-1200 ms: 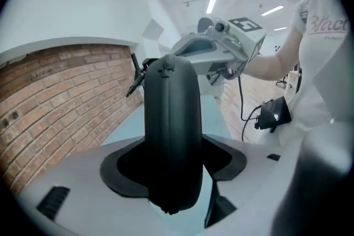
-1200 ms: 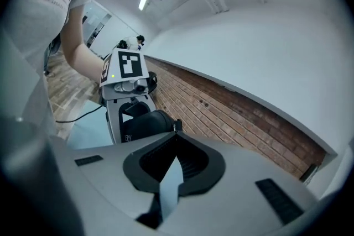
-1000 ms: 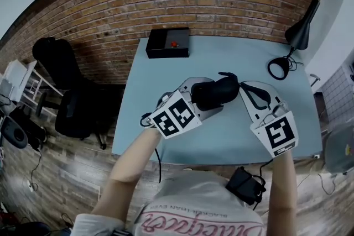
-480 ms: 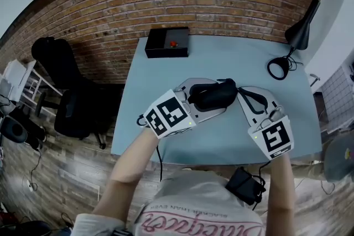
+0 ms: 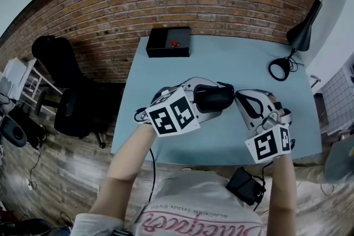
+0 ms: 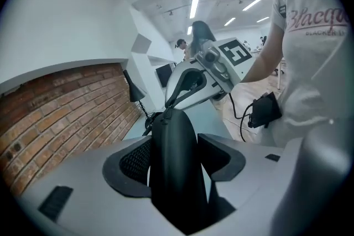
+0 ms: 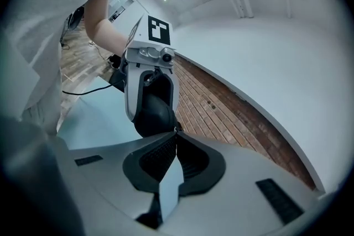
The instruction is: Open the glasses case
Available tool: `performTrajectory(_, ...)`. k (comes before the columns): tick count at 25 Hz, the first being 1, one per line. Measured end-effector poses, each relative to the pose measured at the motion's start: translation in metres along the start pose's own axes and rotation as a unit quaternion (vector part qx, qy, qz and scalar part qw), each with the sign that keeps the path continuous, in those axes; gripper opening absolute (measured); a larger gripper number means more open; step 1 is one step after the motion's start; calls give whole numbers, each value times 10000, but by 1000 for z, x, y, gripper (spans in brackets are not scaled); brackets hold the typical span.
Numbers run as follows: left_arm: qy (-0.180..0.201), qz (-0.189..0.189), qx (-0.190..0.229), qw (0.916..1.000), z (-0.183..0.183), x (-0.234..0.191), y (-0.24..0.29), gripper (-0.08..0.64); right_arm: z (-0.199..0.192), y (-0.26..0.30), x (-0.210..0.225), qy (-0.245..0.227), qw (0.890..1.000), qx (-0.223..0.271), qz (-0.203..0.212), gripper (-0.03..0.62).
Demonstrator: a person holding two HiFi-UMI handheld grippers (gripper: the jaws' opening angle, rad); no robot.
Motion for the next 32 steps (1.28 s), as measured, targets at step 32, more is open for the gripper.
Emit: performTrajectory(32,-1434,23,956,9850,-29,-18,-1,279,-9,-3,13,2398,9679,685,-312,30)
Point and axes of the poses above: the fingertips, and each gripper's own axes: y forward along the fingers, x to its right, z out of its top, the point moved 10 cm from there along -y, backward along the fingers, and after that the axes turned 9 degrees about -y, right-handed, at the moved point
